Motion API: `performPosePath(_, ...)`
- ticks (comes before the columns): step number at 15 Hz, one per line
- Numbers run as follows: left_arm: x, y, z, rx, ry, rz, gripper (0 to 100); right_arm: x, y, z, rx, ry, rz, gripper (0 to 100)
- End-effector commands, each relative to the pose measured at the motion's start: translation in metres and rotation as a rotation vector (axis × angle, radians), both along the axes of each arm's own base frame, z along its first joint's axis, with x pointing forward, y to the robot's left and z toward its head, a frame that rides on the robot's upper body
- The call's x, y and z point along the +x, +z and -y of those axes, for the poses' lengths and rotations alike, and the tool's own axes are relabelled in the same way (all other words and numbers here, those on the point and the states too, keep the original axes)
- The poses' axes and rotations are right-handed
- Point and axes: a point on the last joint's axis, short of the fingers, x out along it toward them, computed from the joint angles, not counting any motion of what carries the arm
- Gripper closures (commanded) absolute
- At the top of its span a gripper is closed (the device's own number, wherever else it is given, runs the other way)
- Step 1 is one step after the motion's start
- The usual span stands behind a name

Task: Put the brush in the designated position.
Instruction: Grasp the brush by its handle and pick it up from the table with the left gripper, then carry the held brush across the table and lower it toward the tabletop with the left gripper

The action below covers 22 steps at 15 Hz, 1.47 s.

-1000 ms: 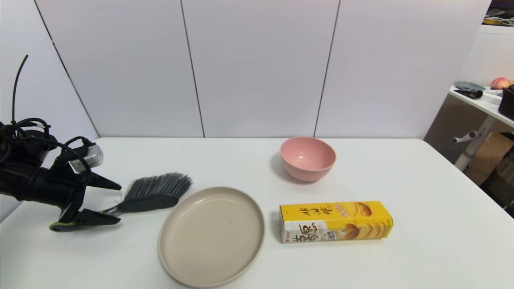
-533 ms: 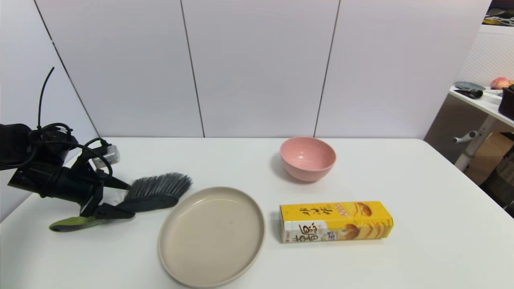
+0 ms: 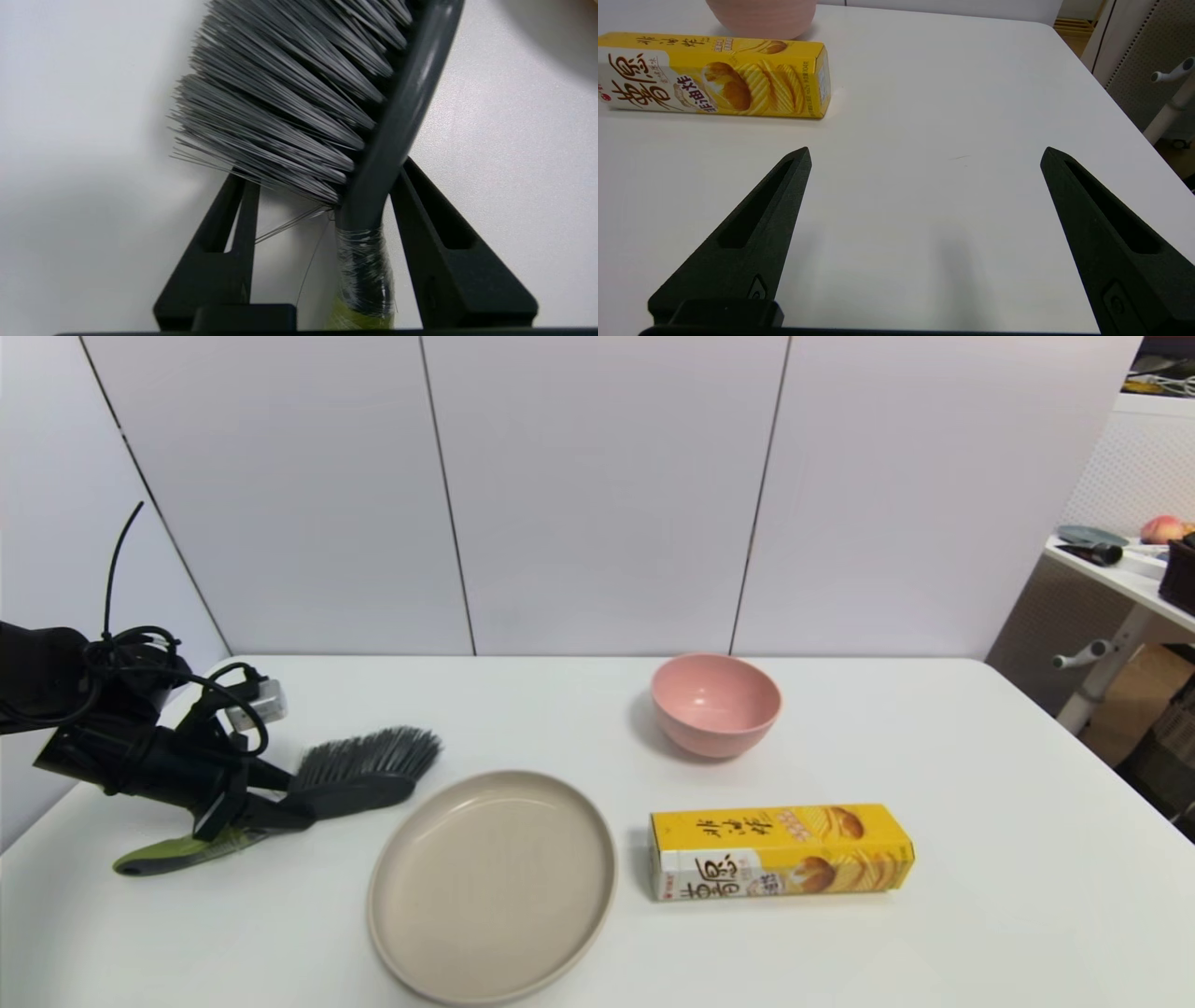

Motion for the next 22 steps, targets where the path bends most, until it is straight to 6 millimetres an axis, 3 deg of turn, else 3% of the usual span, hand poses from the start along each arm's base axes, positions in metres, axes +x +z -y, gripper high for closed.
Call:
performPosePath(1,-0.001,0.001,0.000,-0.002,-0.005,0.000,100,0.000,0.000,0.000,-0.001,0.000,-0.003,0)
performPosePath(5,-0.001,0.013,0.001,-0.008,-0.009,0.046,100,0.000,0.000,0.000,-0.001,0.000,-0.003,0)
performPosePath(8,0.013,0.049,0.008,0.003,-0.032,0.182,100,0.000,0.000,0.000,-0.001,0.000,-0.003,0)
performPosePath(11,0.029,0.081,0.034,-0.100,-0.084,0.270,100,0.000,0.000,0.000,-0.001,0.000,-0.003,0)
performPosePath(14,0.058,0.112,0.077,-0.148,-0.158,0.362,100,0.000,0.000,0.000,-0.001,0.000,-0.003,0)
performPosePath(16,0.077,0.120,0.107,-0.188,-0.192,0.385,100,0.000,0.000,0.000,0.001,0.000,-0.003,0)
performPosePath(19,0.108,0.106,0.164,-0.265,-0.216,0.449,100,0.000,0.000,0.000,-0.001,0.000,-0.003,0)
performPosePath(22,0.138,0.086,0.237,-0.371,-0.099,0.613,100,0.000,0.000,0.000,-0.001,0.000,-0.003,0)
